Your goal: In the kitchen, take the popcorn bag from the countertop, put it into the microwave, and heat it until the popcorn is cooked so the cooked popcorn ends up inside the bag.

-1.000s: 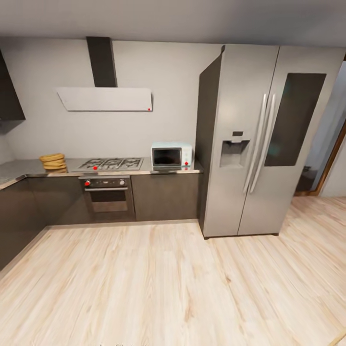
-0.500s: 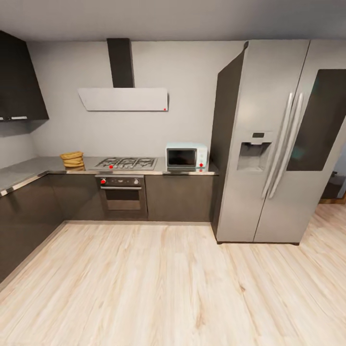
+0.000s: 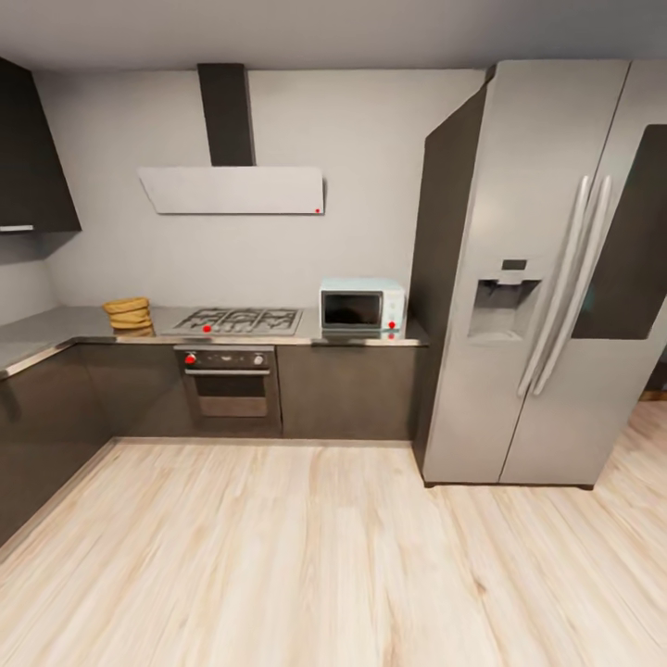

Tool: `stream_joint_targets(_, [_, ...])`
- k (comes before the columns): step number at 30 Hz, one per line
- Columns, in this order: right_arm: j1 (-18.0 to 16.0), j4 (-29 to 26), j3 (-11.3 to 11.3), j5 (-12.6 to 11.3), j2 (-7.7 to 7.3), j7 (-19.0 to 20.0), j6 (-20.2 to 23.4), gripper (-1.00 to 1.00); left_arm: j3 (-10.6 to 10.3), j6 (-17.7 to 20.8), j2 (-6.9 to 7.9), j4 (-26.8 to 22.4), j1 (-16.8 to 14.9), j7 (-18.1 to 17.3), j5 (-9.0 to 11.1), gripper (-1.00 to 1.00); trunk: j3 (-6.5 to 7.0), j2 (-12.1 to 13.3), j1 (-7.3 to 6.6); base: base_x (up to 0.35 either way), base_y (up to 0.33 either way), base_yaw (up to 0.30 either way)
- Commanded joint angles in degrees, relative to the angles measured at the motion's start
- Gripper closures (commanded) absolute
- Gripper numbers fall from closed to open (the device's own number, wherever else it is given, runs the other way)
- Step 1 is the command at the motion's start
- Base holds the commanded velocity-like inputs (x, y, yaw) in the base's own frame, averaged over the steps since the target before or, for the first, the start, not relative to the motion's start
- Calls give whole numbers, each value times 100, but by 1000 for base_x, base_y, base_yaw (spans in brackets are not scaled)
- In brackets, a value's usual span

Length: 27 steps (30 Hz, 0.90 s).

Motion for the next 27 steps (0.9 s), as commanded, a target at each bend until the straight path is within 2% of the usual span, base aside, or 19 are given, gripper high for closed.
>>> stream_joint_targets(1, [-4,5,-18,-2,1,-6,-21,-100,19,149,31,-46,1,2,-3,-100,-9,-8,6,347,0,0])
stream_joint_targets(5, [-6,5,-19,-3,1,-6,-27,-100,18,260,71,-61,1,2,-6,-100,-9,-8,6,349,0,0])
stream_joint_targets(12, [-3,5,-26,-3,1,-14,-29,-100,18,202,297,-64,1,-4,-6,-100,-9,-8,6,350,0,0])
stream_joint_targets(18, [-4,-5,-46,-1,1,-10,-7,-100,-3,189,282,-62,1,-7,-6,-100,-9,-8,6,335,0,0])
stream_joint_targets(19, [-4,-1641,-27,14,1,-7,-41,-100,-7,195,278,-62,1,-14,-6,-100,-9,-8,6,339,0,0])
stream_joint_targets(22, [-5,-2616,-27,14,1,-4,-79,-100,-7,193,277,-62,1,-15,-10,-100,-9,-8,6,341,0,0])
stream_joint_targets(27, [-4,-3957,-26,14,1,10,-458,-100,-7,192,271,-62,1,-15,-14,-100,-9,-8,6,341,0,0])
